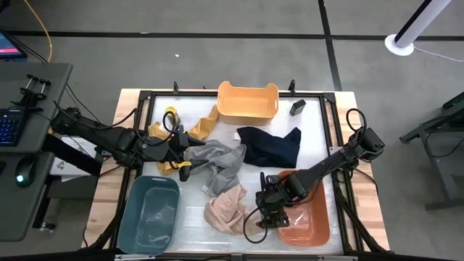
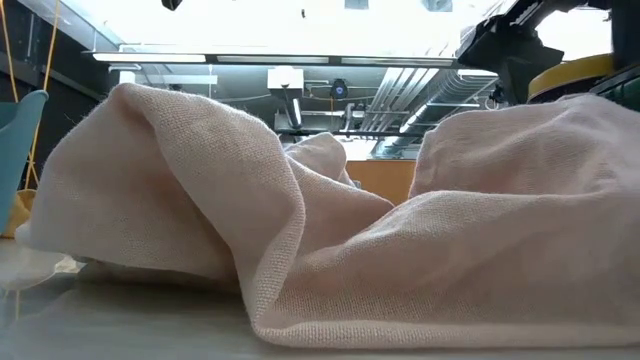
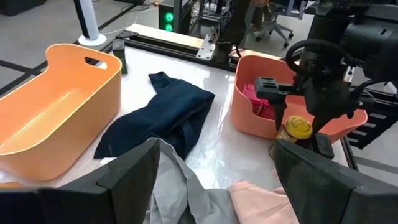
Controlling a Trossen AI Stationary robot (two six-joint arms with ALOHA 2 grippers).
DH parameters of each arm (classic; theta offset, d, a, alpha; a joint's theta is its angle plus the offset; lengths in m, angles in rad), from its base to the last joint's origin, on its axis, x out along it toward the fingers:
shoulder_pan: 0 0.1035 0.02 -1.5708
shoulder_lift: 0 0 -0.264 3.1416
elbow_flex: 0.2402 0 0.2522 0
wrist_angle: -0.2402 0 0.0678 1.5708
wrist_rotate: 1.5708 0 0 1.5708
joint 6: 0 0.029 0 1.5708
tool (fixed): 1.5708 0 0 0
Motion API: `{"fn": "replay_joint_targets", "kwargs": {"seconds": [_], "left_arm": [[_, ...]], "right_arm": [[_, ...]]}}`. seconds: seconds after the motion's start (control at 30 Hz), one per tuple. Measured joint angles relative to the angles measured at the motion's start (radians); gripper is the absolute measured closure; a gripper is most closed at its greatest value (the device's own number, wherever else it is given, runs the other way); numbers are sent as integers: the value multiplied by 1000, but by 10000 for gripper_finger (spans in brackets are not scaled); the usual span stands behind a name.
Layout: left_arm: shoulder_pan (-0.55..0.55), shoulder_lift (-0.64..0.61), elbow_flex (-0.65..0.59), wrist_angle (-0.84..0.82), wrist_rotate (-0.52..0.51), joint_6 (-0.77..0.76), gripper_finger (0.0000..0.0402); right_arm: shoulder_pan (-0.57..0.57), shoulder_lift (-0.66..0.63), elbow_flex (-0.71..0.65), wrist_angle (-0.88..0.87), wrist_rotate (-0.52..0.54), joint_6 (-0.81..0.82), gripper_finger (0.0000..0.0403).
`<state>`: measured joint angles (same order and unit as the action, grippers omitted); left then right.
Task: Sort spices by type
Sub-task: Put the bottom yellow seasoning bottle into the yellow bin
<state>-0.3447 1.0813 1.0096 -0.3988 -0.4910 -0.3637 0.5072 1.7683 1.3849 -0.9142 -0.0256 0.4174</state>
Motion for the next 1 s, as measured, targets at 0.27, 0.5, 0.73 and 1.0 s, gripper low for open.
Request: {"fn": "replay_joint_targets", "kwargs": {"seconds": [0.27, 0.5, 0.73, 1.0], "left_arm": [[0, 0, 0, 0, 0, 17, 104], [0, 0, 0, 0, -13, 18, 104], [0, 0, 0, -1, -14, 18, 104], [0, 0, 0, -1, -14, 17, 104]], "right_arm": [[0, 0, 0, -2, 19, -20, 91], [-28, 0, 0, -10, 120, 9, 91], [-42, 0, 0, -16, 98, 20, 91], [-48, 5, 0, -59, 52, 54, 91]]}}
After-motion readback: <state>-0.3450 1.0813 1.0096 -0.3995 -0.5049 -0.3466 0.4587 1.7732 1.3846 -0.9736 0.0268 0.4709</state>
